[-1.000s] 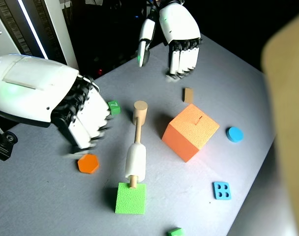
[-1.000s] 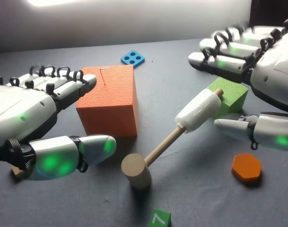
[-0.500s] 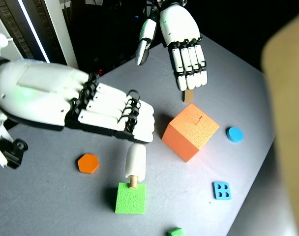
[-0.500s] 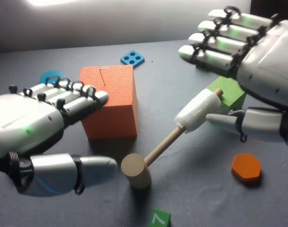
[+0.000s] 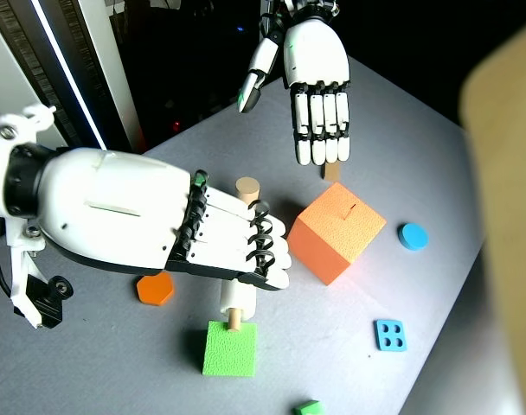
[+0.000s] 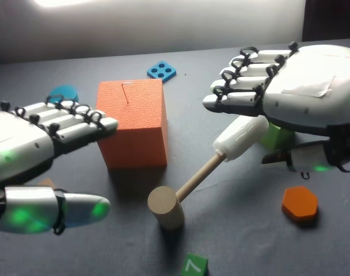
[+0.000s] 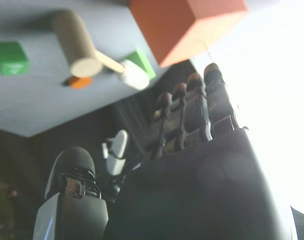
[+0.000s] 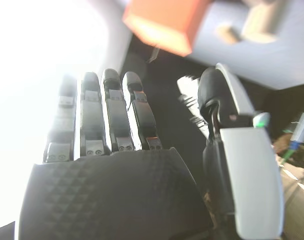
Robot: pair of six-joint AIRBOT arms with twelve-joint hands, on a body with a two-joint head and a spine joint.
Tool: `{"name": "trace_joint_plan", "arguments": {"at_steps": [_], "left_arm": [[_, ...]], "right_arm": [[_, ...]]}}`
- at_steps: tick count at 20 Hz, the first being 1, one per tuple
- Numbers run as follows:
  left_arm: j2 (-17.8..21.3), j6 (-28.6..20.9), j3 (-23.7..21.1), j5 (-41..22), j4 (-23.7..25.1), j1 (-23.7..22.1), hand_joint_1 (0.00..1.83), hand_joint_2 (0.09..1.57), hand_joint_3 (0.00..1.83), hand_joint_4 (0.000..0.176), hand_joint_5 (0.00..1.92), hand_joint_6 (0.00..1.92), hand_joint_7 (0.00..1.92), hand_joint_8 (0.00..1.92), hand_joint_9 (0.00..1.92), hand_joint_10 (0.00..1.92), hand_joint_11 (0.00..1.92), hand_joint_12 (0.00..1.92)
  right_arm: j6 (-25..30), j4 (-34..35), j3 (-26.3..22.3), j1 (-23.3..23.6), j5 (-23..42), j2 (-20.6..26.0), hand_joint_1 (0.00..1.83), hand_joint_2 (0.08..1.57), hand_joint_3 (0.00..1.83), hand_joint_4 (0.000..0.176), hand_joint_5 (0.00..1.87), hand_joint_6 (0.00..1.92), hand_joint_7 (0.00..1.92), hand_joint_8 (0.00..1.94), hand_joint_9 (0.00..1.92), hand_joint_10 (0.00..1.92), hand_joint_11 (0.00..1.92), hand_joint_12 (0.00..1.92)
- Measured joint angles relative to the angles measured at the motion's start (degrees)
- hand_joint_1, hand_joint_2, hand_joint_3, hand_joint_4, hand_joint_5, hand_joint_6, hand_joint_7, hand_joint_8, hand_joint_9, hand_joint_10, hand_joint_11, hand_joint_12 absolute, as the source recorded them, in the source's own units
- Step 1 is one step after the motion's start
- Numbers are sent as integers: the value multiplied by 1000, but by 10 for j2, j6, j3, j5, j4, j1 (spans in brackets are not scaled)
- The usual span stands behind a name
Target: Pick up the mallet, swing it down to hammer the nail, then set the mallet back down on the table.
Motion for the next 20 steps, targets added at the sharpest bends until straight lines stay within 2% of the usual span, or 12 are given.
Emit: {"name": "trace_joint_plan", "arguments": {"at_steps": [3, 5, 6, 8, 10, 11, 12, 13, 14, 15, 16, 20], "left_arm": [[-25, 0, 26, -15, 20, -2, 0, 1157, 0, 0, 42, 8, 44, 8, 45, 9, 31, 99], [-44, 0, 33, -18, 32, -3, 0, 1150, 0, 0, 28, 1, 34, 2, 36, 3, 15, 101], [-56, -1, 38, -19, 39, -3, 0, 1148, 0, 0, 35, 4, 47, 6, 46, 6, 19, 111], [-73, -1, 54, -30, 40, 0, 0, 1145, 0, 0, 14, 0, 30, 0, 35, 1, 4, 112], [-81, -4, 65, -42, 36, 2, 0, 1145, 0, 0, 22, 5, 38, 4, 43, 4, 16, 125], [-85, -5, 72, -52, 35, 6, 0, 1142, 0, 0, 28, 6, 37, 4, 40, 2, 14, 128], [-85, -6, 76, -53, 35, 9, 0, 1149, 0, 0, 33, 8, 42, 5, 44, 4, 8, 128], [-87, -6, 81, -54, 38, 12, 0, 1154, 0, 0, 34, 7, 39, 3, 37, 1, 1, 124], [-90, -6, 86, -53, 38, 13, 0, 1149, 0, 0, 29, 4, 34, 1, 34, 0, 0, 124], [-90, -6, 90, -54, 39, 17, 0, 1145, 0, 0, 41, 3, 42, 1, 40, 1, 0, 145], [-90, -6, 97, -52, 39, 23, 0, 1140, 0, 0, 40, 1, 43, 1, 42, 1, 0, 149], [-93, -9, 109, -57, 45, 26, 0, 1123, 0, 0, 63, 1, 64, 1, 55, 1, 0, 144]], "right_arm": [[8, -1, 37, 24, -37, -29, 1017, 1052, 0, 0, 135, 5, 29, 1, 19, 0, 0, 114], [28, -5, 57, 30, -64, -45, 1063, 1018, 0, 0, 147, 5, 37, 2, 28, 3, 0, 215], [46, -5, 66, 32, -90, -50, 1150, 1021, 0, 0, 152, 3, 55, 3, 39, 5, 0, 375], [81, -5, 75, 35, -124, -55, 1233, 1005, 0, 0, 191, 12, 112, 13, 77, 14, 0, 528], [87, -6, 78, 47, -144, -56, 1231, 998, 0, 0, 204, 10, 126, 7, 89, 13, 0, 569], [130, -48, 79, 56, -148, -57, 1234, 992, 0, 0, 205, 7, 127, 4, 95, 12, 0, 602], [302, -224, 78, 70, -165, -67, 1243, 994, 0, 0, 215, 8, 139, 6, 111, 15, 0, 660], [439, -368, 80, 77, -190, -79, 1230, 1005, 0, 0, 211, 6, 136, 3, 117, 16, 0, 672], [515, -457, 84, 78, -208, -85, 1226, 1001, 0, 0, 226, 9, 157, 7, 141, 22, 0, 730], [556, -499, 87, 78, -215, -87, 1214, 1012, 3, 0, 237, 12, 172, 11, 150, 23, 0, 740], [568, -505, 90, 78, -215, -87, 1189, 1023, 8, 0, 248, 15, 177, 11, 155, 24, 0, 745], [570, -504, 97, 67, -216, -110, 1080, 1055, 10, 0, 243, 1, 172, 1, 165, 15, 0, 816]]}}
